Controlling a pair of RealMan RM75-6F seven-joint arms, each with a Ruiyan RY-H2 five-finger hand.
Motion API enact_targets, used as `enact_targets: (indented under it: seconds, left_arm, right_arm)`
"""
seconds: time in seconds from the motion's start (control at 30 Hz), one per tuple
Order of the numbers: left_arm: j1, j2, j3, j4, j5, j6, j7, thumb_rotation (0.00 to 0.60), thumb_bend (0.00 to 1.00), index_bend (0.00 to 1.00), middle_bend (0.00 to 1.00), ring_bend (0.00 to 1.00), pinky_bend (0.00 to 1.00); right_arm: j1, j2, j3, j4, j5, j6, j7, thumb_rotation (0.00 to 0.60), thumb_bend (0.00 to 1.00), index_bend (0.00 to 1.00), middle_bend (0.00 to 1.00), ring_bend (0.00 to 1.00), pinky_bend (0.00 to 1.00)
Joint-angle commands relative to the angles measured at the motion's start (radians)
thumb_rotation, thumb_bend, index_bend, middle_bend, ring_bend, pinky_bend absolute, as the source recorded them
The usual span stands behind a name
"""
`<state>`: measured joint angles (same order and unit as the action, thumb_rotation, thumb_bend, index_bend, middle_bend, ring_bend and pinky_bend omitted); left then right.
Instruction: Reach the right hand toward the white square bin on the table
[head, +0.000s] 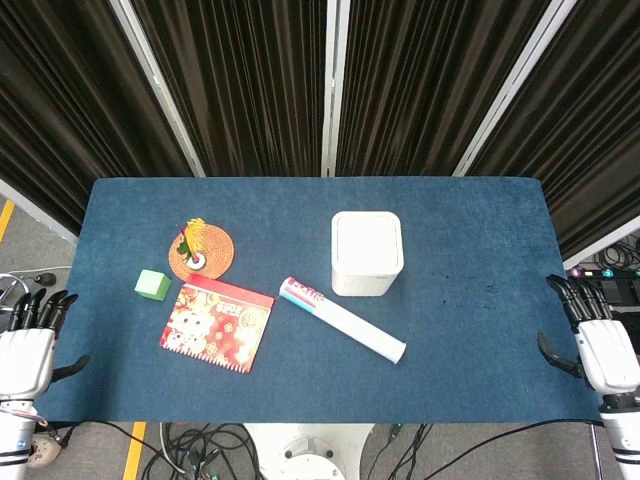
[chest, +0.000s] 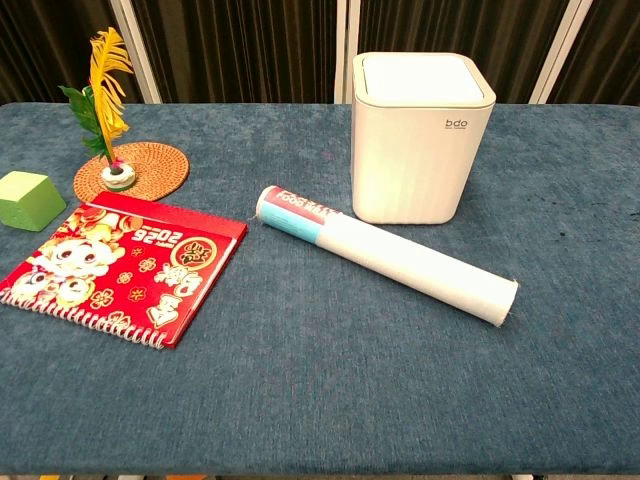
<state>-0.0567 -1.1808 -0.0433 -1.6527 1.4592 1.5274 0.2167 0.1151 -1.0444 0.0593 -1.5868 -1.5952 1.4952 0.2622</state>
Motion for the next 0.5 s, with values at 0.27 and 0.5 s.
enact_targets:
  seconds: [0.27, 0.5]
  left_arm:
    - [0.002, -0.003, 0.003, 0.007, 0.012, 0.004, -0.008, 0.600, 0.00, 0.15, 0.11, 0.02, 0.02]
    - [-0.012, -0.007, -0.004, 0.008, 0.014, -0.013, -0.009, 0.600, 0.00, 0.15, 0.11, 0.02, 0.02]
  right_arm:
    - [0.001, -0.007, -0.010, 0.004, -0.015, 0.004, 0.010, 0.600, 0.33, 0.03, 0.07, 0.00, 0.00]
    - [0.128, 0.012, 0.009, -0.035, -0.081, -0.125, 0.048, 0.600, 0.33, 0.04, 0.09, 0.00, 0.00]
